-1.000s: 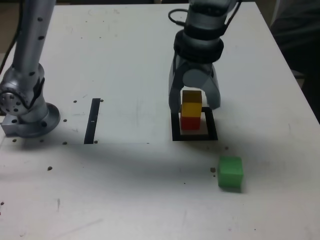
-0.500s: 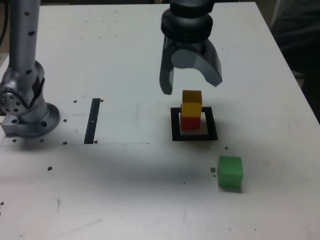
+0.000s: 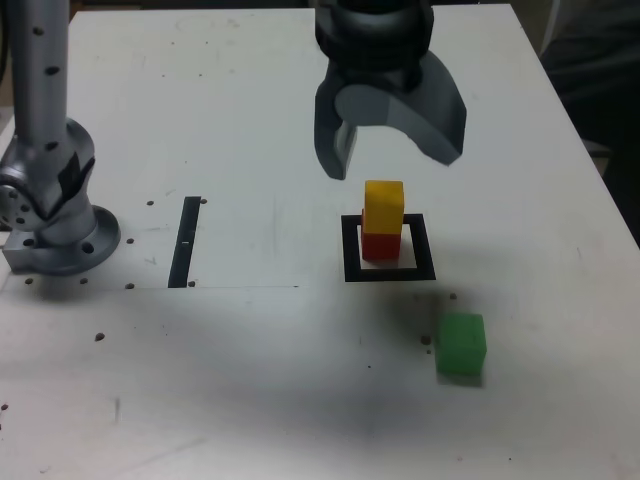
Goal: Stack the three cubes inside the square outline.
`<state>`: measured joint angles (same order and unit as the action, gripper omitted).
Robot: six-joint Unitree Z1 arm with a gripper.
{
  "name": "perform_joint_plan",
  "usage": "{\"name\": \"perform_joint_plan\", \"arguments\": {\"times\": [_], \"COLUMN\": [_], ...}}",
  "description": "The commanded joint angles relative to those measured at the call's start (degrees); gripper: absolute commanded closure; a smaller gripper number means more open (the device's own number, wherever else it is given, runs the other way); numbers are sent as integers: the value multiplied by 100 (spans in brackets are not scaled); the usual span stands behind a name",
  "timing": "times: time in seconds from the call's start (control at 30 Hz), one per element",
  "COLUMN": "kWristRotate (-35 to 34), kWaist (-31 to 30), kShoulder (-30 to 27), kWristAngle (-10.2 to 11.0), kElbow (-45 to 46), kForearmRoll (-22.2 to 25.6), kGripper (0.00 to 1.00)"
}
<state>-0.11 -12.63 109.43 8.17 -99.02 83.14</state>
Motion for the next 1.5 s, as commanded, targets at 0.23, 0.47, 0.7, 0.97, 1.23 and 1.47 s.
{"name": "perform_joint_plan", "arguments": {"times": [0.23, 0.47, 0.7, 0.97, 1.23, 1.47], "kWristRotate": [-746, -1236, -1456, -1474, -1464, -1397], "kWaist": [-699, -967, -996, -980, -922, -831], "kShoulder": [566, 1182, 1594, 1971, 2310, 2613], "kWristAngle": [-180, -549, -771, -980, -1084, -1210], "kElbow": [-745, -1315, -1487, -1619, -1792, -1924], "kForearmRoll": [255, 394, 377, 371, 356, 329], "kGripper": [0, 0, 0, 1, 4, 9]}}
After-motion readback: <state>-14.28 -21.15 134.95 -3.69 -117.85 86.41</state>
